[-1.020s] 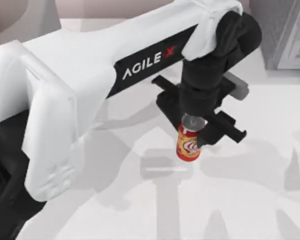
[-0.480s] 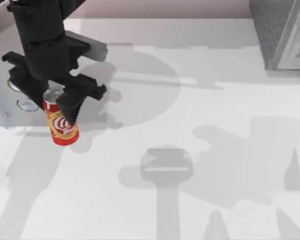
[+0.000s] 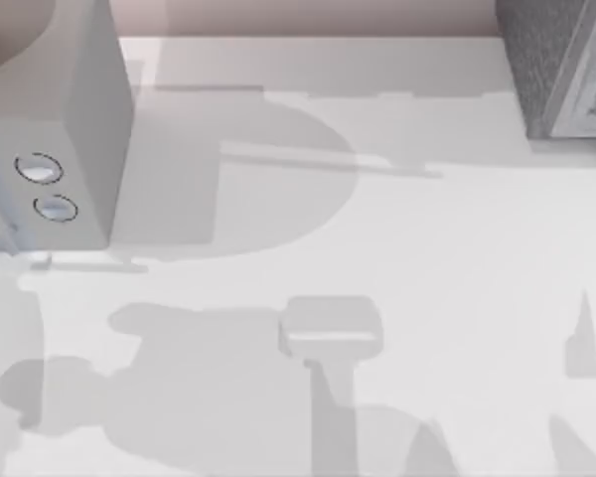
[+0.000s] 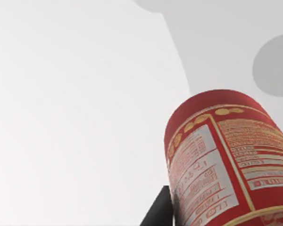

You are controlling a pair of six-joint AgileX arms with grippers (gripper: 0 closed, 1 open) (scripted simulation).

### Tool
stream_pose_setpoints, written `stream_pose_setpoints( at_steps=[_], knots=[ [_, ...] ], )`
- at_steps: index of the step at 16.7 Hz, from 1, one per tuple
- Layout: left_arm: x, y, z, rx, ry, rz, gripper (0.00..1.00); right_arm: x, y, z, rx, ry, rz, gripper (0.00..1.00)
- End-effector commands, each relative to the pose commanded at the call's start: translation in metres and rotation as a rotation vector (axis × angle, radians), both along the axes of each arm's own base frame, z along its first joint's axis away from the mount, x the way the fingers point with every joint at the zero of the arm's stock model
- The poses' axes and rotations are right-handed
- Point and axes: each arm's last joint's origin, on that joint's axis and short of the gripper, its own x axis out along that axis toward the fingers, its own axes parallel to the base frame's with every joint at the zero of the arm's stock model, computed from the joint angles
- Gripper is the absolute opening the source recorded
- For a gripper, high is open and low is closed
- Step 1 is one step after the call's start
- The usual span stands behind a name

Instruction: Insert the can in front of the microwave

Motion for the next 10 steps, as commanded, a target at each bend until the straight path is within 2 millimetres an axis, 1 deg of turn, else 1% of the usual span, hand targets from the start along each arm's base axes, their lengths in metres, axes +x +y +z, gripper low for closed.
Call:
stream_pose_setpoints(
  at_steps=[3, 5, 7, 8, 10],
  knots=[
    [-0.023, 0.057, -0.021, 0.036, -0.031, 0.103, 0.00, 0.000, 0.000, 0.000, 0.000, 0.000, 0.000, 1.00],
    [-0.037, 0.086, -0.040, 0.052, -0.023, 0.152, 0.00, 0.000, 0.000, 0.000, 0.000, 0.000, 0.000, 1.00],
    [-0.047, 0.106, -0.057, 0.059, -0.006, 0.185, 0.00, 0.000, 0.000, 0.000, 0.000, 0.000, 0.000, 1.00],
    [-0.051, 0.112, -0.064, 0.060, 0.002, 0.195, 0.00, 0.000, 0.000, 0.000, 0.000, 0.000, 0.000, 1.00],
    [-0.054, 0.117, -0.070, 0.060, 0.010, 0.203, 0.00, 0.000, 0.000, 0.000, 0.000, 0.000, 0.000, 1.00]
  ],
)
